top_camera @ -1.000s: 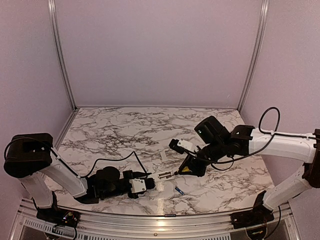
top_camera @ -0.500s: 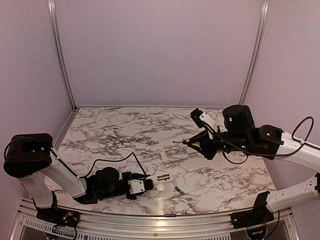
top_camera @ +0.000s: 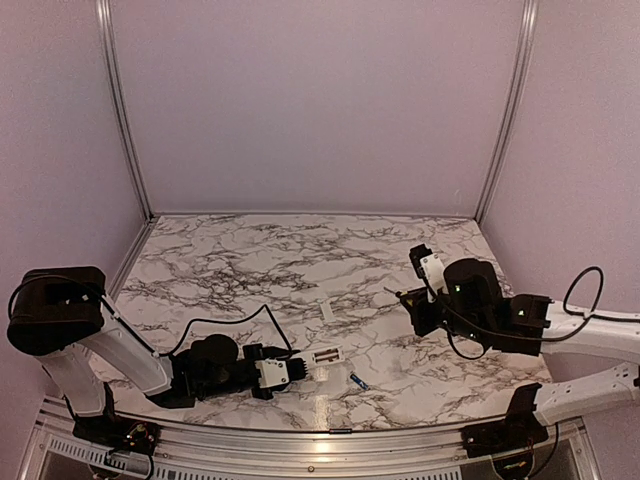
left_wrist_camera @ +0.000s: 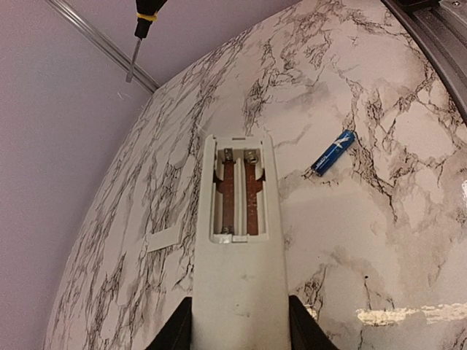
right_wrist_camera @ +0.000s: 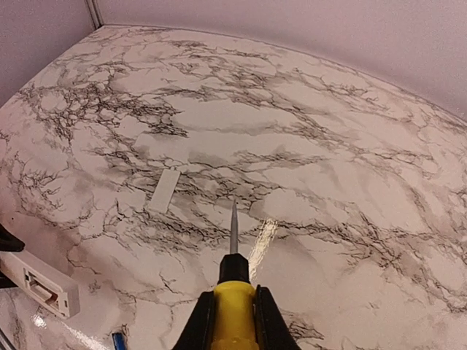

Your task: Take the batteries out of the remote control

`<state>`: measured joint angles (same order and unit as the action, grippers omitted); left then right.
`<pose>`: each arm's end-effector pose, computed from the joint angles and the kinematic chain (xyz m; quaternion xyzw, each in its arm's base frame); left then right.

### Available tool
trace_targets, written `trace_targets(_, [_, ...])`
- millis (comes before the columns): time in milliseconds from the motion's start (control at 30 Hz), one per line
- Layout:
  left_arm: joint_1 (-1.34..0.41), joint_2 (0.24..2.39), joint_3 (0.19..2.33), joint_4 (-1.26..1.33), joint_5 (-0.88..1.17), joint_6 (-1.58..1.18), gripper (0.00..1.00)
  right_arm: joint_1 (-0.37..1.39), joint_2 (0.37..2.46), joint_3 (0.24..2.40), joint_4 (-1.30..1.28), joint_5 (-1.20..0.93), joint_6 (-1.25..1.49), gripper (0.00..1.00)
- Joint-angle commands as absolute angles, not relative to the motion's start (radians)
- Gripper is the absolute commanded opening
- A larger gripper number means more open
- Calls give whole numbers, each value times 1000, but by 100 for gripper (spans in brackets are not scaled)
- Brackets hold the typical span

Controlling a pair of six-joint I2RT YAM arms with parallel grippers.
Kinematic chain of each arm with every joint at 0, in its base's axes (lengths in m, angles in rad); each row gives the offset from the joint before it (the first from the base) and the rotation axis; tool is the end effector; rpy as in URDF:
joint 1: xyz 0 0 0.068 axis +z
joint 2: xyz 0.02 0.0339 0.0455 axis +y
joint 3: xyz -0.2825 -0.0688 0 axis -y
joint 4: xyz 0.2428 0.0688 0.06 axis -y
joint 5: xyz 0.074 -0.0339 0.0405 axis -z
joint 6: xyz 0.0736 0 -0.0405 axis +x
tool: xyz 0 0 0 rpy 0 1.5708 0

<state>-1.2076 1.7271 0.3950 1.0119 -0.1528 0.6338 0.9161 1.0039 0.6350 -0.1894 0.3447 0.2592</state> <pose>0.1238 -0.2942 0.1246 0.6165 0.5249 -0.1058 0.5773 0.1646 0.1736 0.2443 -0.1992 0.8424 0.1400 0.4807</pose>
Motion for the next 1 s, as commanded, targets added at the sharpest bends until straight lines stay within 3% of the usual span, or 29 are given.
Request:
trace_targets(0, [-1200, 1703, 381, 1033, -136, 619, 0, 913, 971, 534, -14, 481, 358, 0])
trace_targets(467, [-1198, 1698, 379, 1042, -136, 607, 0, 909, 1177, 282, 408, 550, 457, 0])
trace_targets(967, [-1197, 1701, 381, 1044, -156, 602, 0, 908, 1444, 228, 572, 484, 549, 5])
